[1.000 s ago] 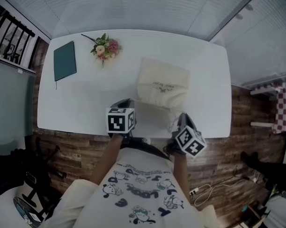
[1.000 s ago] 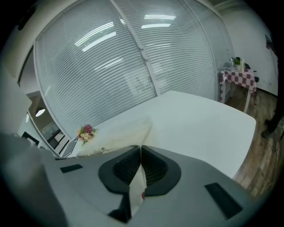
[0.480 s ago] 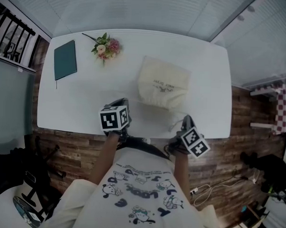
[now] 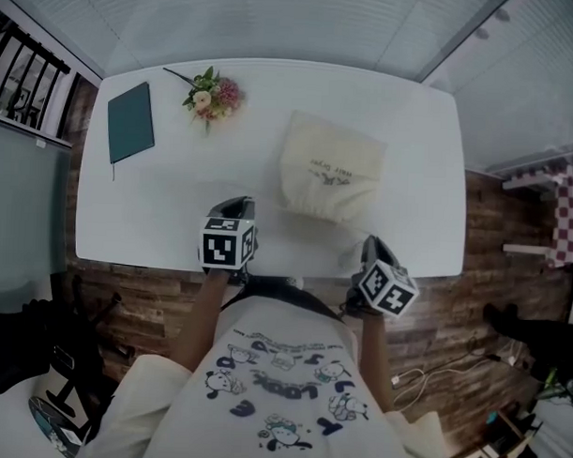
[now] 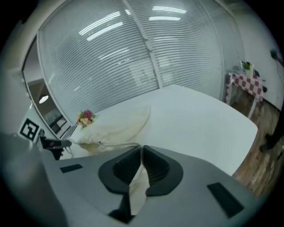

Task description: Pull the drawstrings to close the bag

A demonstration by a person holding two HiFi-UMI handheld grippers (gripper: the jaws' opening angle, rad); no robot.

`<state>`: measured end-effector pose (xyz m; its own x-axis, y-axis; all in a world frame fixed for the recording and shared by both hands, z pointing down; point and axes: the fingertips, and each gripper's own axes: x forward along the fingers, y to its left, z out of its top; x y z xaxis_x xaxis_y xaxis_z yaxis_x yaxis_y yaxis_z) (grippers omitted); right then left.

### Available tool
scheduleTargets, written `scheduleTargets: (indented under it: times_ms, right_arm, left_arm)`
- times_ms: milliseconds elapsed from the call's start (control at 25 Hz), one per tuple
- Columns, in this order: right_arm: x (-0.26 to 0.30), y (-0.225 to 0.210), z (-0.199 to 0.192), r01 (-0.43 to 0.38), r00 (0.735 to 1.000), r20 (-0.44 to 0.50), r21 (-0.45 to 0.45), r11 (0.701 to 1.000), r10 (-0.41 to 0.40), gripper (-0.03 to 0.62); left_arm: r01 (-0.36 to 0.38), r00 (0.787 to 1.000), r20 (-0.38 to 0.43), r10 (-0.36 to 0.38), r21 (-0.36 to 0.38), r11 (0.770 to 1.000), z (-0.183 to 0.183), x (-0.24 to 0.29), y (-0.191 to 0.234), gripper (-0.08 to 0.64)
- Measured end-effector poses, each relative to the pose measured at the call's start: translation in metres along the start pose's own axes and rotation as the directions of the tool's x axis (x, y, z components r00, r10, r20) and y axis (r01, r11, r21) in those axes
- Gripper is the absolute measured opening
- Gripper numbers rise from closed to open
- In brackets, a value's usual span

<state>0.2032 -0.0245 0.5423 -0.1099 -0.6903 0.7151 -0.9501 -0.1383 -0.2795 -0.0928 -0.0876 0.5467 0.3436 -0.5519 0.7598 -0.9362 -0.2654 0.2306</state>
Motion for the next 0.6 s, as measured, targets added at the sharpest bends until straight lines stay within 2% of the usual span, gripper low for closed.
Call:
scheduleTargets:
  times_ms: [120,160,200,280,320,440,520,600]
  right_arm:
    - [0.000,-0.002,-0.014,0.000,0.998,-0.062,-0.098,0.995,-0.007,0.034]
    - [-0.001,-0.002,-0.018,-0.004,0.997,-0.079,-0.124,0.992,-0.006,0.102]
    - [-0.002,-0.002,-0.021,-0.008,0.996,-0.094,-0.153,0.988,-0.006,0.197]
    - [-0.008,-0.002,-0.023,-0.002,0.994,-0.105,-0.236,0.972,-0.023,0.204]
    - [-0.011,-0.002,-0.021,0.006,0.994,-0.098,-0.290,0.957,-0.036,0.204]
    - [-0.019,0.009,-0.007,0.018,0.997,-0.062,-0.462,0.887,-0.052,0.204]
    - [-0.020,0.026,0.003,-0.013,0.998,-0.053,-0.558,0.830,-0.020,0.209]
    - [-0.015,0.041,0.005,-0.067,0.996,-0.085,-0.639,0.766,0.016,0.215]
  left_arm:
    - [0.037,0.999,-0.024,-0.035,0.108,0.994,-0.007,-0.001,-0.007,0.046]
    - [0.050,0.998,-0.032,-0.046,0.136,0.990,-0.010,-0.002,-0.008,0.052]
    - [0.062,0.998,-0.040,-0.056,0.159,0.985,-0.014,-0.004,-0.009,0.068]
    - [0.086,0.995,-0.067,-0.074,0.208,0.974,-0.023,-0.008,-0.009,0.166]
    - [0.094,0.993,-0.086,-0.075,0.238,0.967,-0.029,-0.011,-0.008,0.174]
    - [0.096,0.991,-0.120,-0.059,0.339,0.936,-0.037,-0.018,-0.007,0.189]
    - [0.105,0.990,-0.124,-0.060,0.397,0.912,-0.035,-0.021,-0.012,0.195]
    - [0.122,0.989,-0.131,-0.069,0.456,0.882,-0.028,-0.021,-0.022,0.198]
